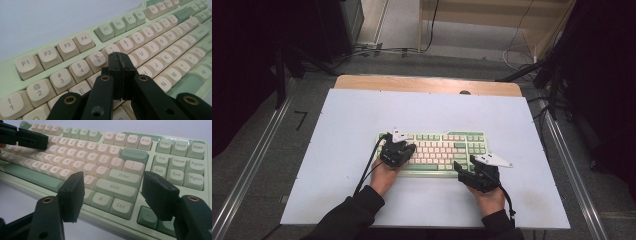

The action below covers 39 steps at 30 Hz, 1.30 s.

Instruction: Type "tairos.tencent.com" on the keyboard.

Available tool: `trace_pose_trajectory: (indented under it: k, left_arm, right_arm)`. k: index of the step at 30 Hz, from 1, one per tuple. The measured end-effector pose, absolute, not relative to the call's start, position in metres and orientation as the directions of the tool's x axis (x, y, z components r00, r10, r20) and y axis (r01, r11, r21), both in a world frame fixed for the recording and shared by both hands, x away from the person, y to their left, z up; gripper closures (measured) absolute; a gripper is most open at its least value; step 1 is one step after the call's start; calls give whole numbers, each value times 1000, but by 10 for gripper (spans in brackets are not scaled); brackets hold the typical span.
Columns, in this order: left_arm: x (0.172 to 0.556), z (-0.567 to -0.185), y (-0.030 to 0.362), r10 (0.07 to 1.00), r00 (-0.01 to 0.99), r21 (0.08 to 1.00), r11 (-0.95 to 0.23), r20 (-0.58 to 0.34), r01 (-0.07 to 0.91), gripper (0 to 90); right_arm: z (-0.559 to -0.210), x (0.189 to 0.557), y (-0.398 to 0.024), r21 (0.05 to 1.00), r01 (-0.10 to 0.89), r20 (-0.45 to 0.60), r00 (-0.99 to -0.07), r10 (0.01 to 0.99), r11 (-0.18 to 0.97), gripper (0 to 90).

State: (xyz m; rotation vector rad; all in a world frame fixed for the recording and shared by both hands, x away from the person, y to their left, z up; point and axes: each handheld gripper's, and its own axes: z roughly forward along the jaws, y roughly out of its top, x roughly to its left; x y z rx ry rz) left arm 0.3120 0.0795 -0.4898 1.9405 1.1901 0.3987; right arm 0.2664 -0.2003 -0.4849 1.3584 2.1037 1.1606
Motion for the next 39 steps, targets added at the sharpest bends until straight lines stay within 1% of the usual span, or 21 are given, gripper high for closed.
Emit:
trace_pose_trajectory:
  k: [2,4,6,8,12,15,18,21,24,29,35,39]
  left_arm:
    - [311,-487,81,849,508,777,-218,-147,590,889]
    - [310,-484,82,843,511,786,-200,-166,585,843]
    - [309,-482,84,837,516,791,-186,-183,582,785]
    - [308,-480,86,827,525,795,-174,-202,581,698]
    - [306,-477,88,822,531,803,-169,-205,572,567]
    - [304,-476,91,829,521,809,-159,-201,565,473]
    - [301,-475,94,839,507,814,-148,-197,561,407]
    - [298,-474,98,846,500,818,-149,-185,555,382]
    - [295,-474,102,853,489,819,-143,-182,555,382]
    - [292,-475,111,865,466,820,-125,-185,558,382]
    - [287,-476,121,878,441,820,-106,-189,562,382]
    - [285,-476,128,888,419,821,-91,-189,563,382]
  right_arm:
    - [-485,267,-201,802,565,115,-461,880,191,332]
    - [-485,267,-201,803,565,116,-461,880,191,336]
    - [-485,267,-201,803,564,116,-462,879,191,340]
    - [-484,267,-201,804,564,117,-462,879,189,350]
    - [-484,268,-199,807,559,114,-468,877,193,380]
    - [-484,269,-197,811,554,117,-473,873,191,435]
    - [-484,271,-194,813,548,117,-485,867,197,498]
    - [-484,273,-190,814,543,114,-497,860,205,582]
    - [-485,275,-185,808,550,123,-506,854,209,632]
    - [-486,278,-178,804,551,125,-525,842,225,764]
    - [-487,281,-168,804,541,118,-553,825,248,833]
    - [-487,283,-161,801,537,112,-567,816,264,856]
